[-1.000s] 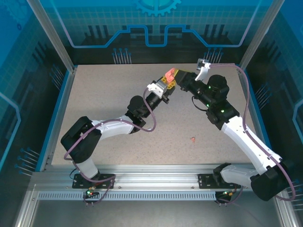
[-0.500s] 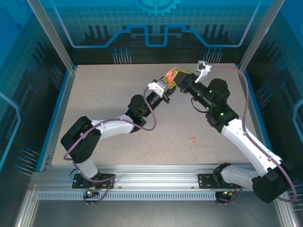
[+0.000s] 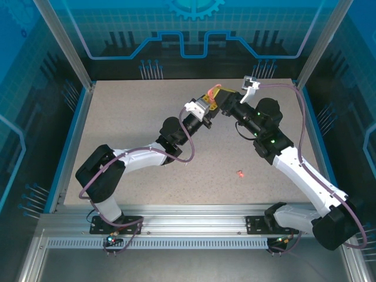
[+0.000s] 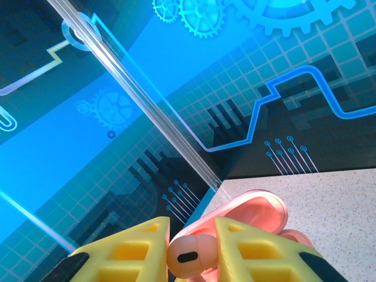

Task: Insert wireless bluetooth earbuds into charging case

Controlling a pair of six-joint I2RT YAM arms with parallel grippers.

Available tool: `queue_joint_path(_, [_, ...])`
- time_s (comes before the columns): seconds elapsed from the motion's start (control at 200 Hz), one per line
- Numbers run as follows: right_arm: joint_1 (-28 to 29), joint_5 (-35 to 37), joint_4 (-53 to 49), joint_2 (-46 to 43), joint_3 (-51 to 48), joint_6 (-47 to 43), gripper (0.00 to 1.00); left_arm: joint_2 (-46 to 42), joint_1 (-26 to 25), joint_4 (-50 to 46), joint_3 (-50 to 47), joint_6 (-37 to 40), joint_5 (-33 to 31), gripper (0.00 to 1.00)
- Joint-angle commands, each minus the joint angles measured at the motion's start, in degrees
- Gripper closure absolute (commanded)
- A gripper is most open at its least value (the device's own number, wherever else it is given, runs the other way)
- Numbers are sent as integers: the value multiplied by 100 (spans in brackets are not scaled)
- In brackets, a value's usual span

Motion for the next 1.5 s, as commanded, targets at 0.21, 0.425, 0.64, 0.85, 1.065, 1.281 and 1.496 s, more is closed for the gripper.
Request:
queue_joint_path(0.21, [82,-69,211,33,-119,113,77,-49,-46,95,228,-121,93,100])
queue_joint_path(0.425, [83,-46,184,-1,-227,97,77,-85,-43,97,239,-149,83,100])
queue_joint_path(0.64, [90,-48,159,45,-250,35,77,-120,-48,85,239,-183,80,100])
queue_joint_path(0.85, [96,-166,203,250,-224,179,79,-103,-47,97,287,-307,83,100])
queue_joint_path(1.065, [108,36,-52,110,-362,84,79,-160,-54,112,291,-246,8,100])
queue_joint_path(1.281, [89,235,-630,-3,-326,39,78,-191,-46,96,283,-236,-13,100])
queue_joint_path(1.496, [99,391,-978,29,-184,47,73,-215,-51,45,256,-272,29,100])
